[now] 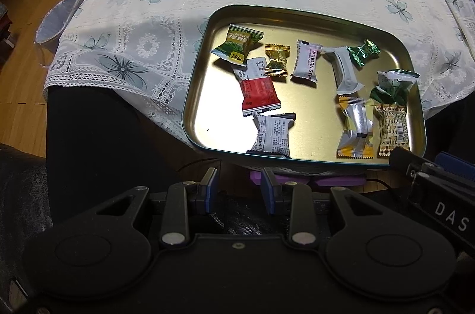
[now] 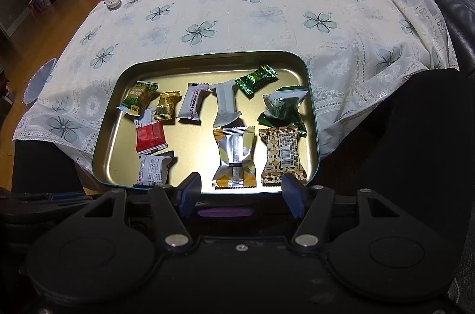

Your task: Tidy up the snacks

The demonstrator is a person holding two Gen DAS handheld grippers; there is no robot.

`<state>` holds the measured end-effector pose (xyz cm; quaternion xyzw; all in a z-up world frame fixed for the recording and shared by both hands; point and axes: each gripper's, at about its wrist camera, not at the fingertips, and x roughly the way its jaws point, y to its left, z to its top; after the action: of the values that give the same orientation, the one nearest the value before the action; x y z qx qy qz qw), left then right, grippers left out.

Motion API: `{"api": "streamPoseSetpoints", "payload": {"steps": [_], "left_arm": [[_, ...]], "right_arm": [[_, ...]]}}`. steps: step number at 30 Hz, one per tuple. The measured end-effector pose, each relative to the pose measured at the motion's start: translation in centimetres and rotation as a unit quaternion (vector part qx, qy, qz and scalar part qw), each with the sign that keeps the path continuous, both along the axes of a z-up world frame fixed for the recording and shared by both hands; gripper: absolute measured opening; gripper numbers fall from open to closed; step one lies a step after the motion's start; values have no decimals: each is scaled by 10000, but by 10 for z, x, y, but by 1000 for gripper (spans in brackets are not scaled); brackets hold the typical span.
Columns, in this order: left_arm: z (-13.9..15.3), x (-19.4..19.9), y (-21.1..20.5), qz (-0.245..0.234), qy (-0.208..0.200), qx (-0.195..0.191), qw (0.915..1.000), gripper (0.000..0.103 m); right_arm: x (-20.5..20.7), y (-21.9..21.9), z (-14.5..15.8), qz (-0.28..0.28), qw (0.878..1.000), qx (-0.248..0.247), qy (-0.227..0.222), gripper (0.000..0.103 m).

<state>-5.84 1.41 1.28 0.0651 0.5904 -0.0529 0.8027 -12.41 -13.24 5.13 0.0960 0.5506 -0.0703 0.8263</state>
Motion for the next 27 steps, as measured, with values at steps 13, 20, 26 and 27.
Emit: {"api": "streamPoseSetpoints", "payload": {"steps": [13,20,26,27], "left_arm": [[0,-1,-2,-9,-23,66,10000,43],[0,-1,-2,-6,-30,78,10000,43],[0,-2,-2,-10,-27,73,10000,43],[1,-1,-3,-9,-28,76,10000,43]], "right_arm": [[-1,0,0,-41,9999,-91,43,73],[-1,0,0,-33,9999,-107,53,74],[-2,0,1,-23,9999,-117,41,74],[-2,0,1,-22,9999,-116,44,74]]}}
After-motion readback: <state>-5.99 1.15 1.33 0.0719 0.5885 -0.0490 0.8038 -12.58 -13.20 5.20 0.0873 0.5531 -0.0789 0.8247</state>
